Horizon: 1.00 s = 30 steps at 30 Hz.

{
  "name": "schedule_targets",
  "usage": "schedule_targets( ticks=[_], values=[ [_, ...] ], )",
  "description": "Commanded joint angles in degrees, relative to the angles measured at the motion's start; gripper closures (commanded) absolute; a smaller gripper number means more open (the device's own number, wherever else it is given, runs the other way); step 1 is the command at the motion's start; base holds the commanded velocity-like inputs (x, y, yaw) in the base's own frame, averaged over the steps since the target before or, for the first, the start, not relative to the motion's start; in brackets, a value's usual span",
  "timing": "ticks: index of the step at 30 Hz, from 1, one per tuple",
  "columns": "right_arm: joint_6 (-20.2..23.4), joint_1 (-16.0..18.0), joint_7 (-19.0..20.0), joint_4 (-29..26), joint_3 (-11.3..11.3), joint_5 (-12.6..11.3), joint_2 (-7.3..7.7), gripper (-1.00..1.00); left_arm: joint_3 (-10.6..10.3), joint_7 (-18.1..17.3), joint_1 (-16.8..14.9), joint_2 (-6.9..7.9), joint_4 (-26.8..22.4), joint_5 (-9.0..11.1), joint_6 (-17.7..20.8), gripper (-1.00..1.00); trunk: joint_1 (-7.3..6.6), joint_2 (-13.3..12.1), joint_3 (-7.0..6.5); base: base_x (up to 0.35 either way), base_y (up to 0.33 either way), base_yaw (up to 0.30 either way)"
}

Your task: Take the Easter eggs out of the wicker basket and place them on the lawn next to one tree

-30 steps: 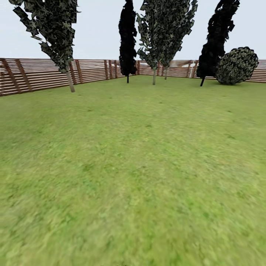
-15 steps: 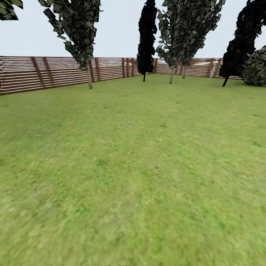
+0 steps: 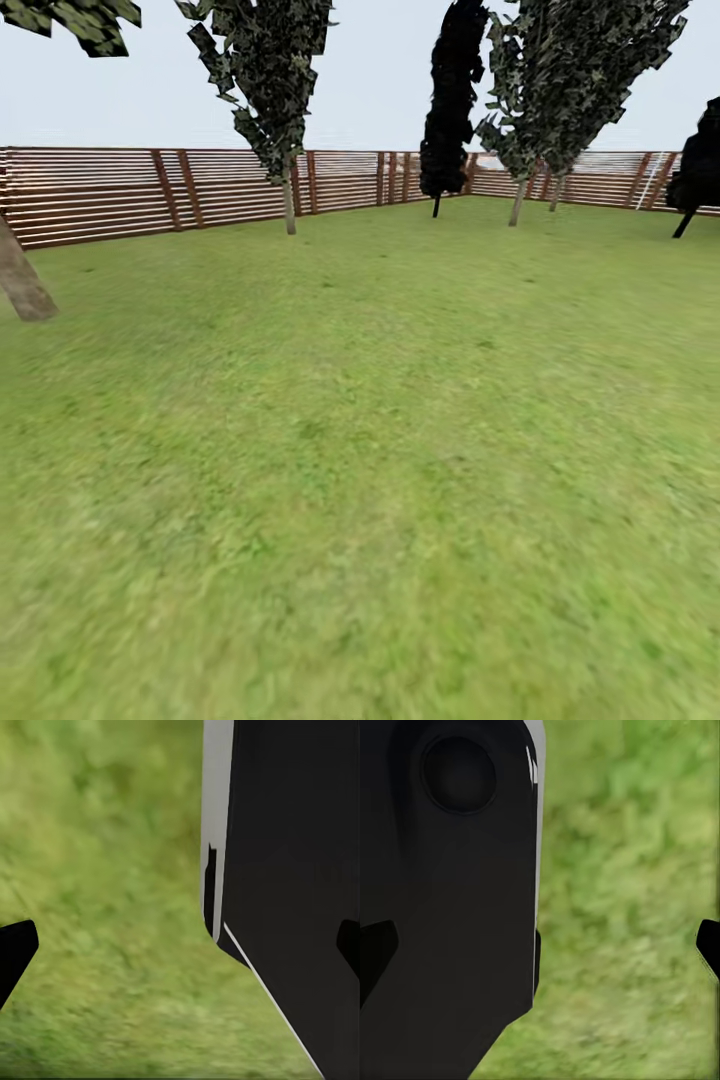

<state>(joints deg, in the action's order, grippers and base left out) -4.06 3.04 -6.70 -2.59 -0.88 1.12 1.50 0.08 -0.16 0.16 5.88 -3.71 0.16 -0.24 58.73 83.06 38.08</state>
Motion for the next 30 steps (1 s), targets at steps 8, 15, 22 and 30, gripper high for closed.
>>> schedule_targets(
  ticks=[8, 15, 22, 30],
  values=[
    [-0.16, 0.02, -0.16, 0.05, -0.09, 0.12, 0.00, -1.00, 0.01, -0.02, 0.02, 0.00, -0.07, 0.02, -0.03, -1.00, 0.00, 0.02, 0.40, 0.000, 0.000, 0.281],
    [-0.16, 0.00, -0.16, 0.05, -0.09, 0.12, 0.00, -1.00, 0.01, -0.02, 0.02, 0.00, -0.07, 0.01, -0.03, -1.00, 0.00, 0.02, 0.72, 0.000, 0.000, 0.281],
    [-0.16, 0.01, -0.16, 0.05, -0.09, 0.12, 0.00, -1.00, 0.01, -0.02, 0.02, 0.00, -0.07, 0.01, -0.03, -1.00, 0.00, 0.02, 1.04, 0.000, 0.000, 0.281],
    [-0.16, 0.02, -0.16, 0.05, -0.10, 0.12, 0.06, -1.00, 0.01, -0.02, 0.02, 0.00, -0.07, 0.01, -0.03, -1.00, 0.00, 0.02, 1.41, 0.000, 0.000, 0.281]
  ],
)
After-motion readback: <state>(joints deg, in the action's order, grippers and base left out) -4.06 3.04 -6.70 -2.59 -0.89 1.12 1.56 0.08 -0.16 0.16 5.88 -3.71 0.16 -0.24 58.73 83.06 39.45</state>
